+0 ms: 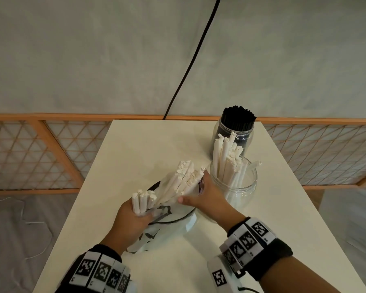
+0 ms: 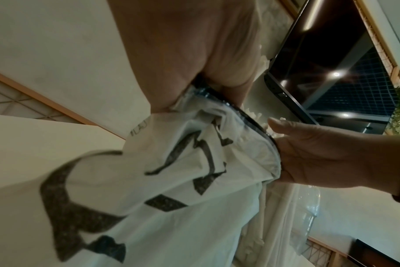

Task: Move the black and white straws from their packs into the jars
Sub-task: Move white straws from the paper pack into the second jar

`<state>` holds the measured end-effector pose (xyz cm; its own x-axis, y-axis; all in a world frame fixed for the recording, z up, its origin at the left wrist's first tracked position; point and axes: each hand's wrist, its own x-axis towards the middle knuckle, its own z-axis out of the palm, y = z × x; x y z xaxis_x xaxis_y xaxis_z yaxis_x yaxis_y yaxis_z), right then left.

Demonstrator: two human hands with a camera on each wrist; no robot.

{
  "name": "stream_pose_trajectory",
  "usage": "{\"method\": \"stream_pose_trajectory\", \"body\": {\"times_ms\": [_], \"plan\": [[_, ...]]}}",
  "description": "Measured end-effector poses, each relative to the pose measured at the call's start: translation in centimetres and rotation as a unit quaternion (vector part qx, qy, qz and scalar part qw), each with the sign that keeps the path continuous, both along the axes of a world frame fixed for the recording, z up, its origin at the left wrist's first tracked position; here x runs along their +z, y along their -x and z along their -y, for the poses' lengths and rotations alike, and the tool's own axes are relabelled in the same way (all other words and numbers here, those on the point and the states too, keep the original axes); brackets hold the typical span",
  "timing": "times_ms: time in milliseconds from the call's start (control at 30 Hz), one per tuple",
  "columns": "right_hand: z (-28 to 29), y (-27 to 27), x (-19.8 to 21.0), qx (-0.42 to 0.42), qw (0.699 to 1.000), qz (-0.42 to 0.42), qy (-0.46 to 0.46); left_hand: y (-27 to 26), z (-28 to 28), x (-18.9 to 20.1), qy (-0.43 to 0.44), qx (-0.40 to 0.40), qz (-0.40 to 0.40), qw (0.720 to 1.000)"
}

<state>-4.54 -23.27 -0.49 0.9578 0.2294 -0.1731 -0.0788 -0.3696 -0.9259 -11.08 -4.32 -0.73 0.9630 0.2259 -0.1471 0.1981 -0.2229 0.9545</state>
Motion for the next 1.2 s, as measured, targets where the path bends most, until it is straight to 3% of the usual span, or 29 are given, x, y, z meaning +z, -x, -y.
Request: {"method": "stream_pose_trajectory", "body": {"times_ms": [67,267,467,600,867,1067,1200], "plan": [[-0.6,-0.1,0.2,-0.012,0.999,0.032,-0.006,0.0,-0.3,-0.2,0.011,0.000,-0.002,1.000],[-2.7,2.0,1.0,0.058,0.984,0.166,0.025,-0.2,0.1,0.1,0.029,0.019,0.027,0.999],[-2.5,1.8,3.2,0.012,0.984,0.160,-0.074,-0.3,0.6,0.2,0.045,0.029,0.039,0.998],[-2.0,1.5,3.9,0.011,0.982,0.182,-0.057,-0.5,1.5,0.6,0.041,0.032,0.043,0.998],[-0.7,1.6,5.1,0.027,0.988,0.122,-0.091,-0.5,2.9,1.4,0.059,0.026,0.032,0.997],[0.8,2.1,10.7,-0.028,0.976,0.157,-0.147,-0.5,2.7,1.5,0.009,0.004,0.022,1.000],[4.0,2.0,15.2,-0.075,0.936,0.245,-0.242,-0.9,2.5,0.4,0.011,0.044,-0.004,0.999]]}}
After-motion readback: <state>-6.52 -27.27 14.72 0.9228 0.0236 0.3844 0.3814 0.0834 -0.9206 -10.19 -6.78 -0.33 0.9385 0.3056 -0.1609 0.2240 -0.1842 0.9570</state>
